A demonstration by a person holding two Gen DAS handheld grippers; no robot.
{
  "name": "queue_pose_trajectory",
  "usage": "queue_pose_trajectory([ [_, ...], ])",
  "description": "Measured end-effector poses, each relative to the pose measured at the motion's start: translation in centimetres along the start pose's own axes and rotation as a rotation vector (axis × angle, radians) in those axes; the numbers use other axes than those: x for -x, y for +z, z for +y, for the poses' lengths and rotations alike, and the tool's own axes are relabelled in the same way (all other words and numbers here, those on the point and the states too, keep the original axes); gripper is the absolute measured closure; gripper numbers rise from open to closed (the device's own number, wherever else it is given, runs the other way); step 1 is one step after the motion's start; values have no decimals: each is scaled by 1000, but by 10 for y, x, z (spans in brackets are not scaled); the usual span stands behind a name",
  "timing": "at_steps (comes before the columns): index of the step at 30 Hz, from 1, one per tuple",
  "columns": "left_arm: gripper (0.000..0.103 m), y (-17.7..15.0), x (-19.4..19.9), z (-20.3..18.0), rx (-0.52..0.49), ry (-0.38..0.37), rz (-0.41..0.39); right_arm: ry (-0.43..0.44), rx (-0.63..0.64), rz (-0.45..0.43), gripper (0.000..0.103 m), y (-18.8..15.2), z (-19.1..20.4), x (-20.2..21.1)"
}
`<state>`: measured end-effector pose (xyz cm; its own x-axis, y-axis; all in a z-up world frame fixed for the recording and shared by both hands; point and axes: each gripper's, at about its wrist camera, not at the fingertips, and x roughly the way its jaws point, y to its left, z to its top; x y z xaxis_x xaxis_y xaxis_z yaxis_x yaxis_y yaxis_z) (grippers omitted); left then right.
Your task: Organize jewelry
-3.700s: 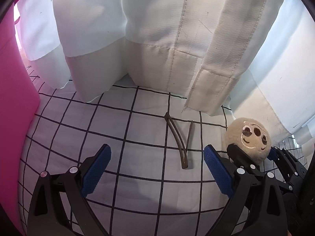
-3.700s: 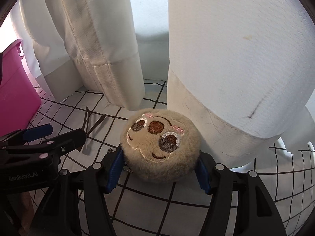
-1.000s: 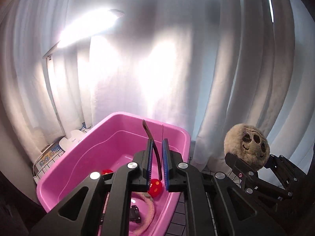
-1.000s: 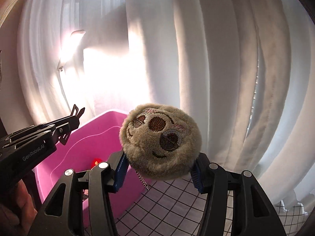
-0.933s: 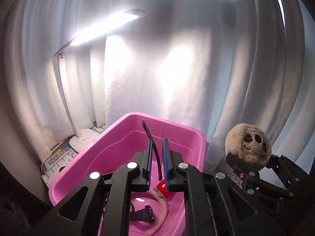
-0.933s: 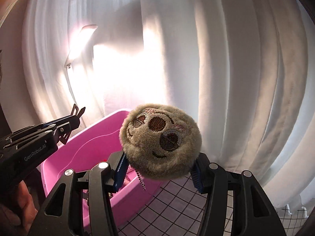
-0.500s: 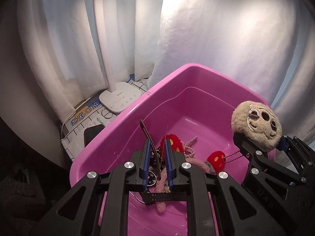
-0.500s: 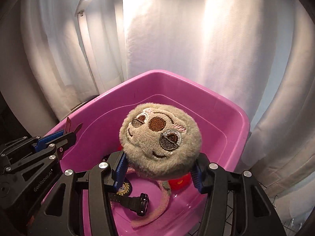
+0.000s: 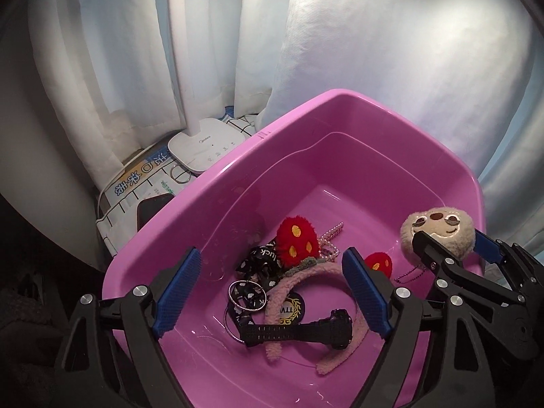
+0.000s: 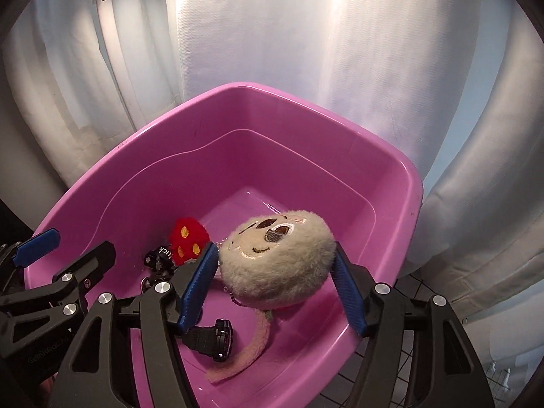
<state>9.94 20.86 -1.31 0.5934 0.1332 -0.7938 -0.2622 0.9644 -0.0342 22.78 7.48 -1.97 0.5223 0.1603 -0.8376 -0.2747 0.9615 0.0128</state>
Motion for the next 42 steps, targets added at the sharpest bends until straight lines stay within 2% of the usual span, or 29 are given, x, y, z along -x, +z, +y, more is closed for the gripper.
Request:
queue_pose_trajectory([
  [10, 11, -5, 8, -2, -13, 20, 7, -38, -1, -25, 39, -2, -2, 14],
  [19, 11, -9, 17, -5, 0, 23, -4, -32, -48, -41, 39, -17, -11, 31],
  [28, 11, -11, 22, -13, -33, 31, 0, -61, -30, -55, 39, -25, -13, 43],
  [42, 10, -13, 30, -15, -26, 47, -15, -76, -29, -76, 39, -32, -18, 54],
])
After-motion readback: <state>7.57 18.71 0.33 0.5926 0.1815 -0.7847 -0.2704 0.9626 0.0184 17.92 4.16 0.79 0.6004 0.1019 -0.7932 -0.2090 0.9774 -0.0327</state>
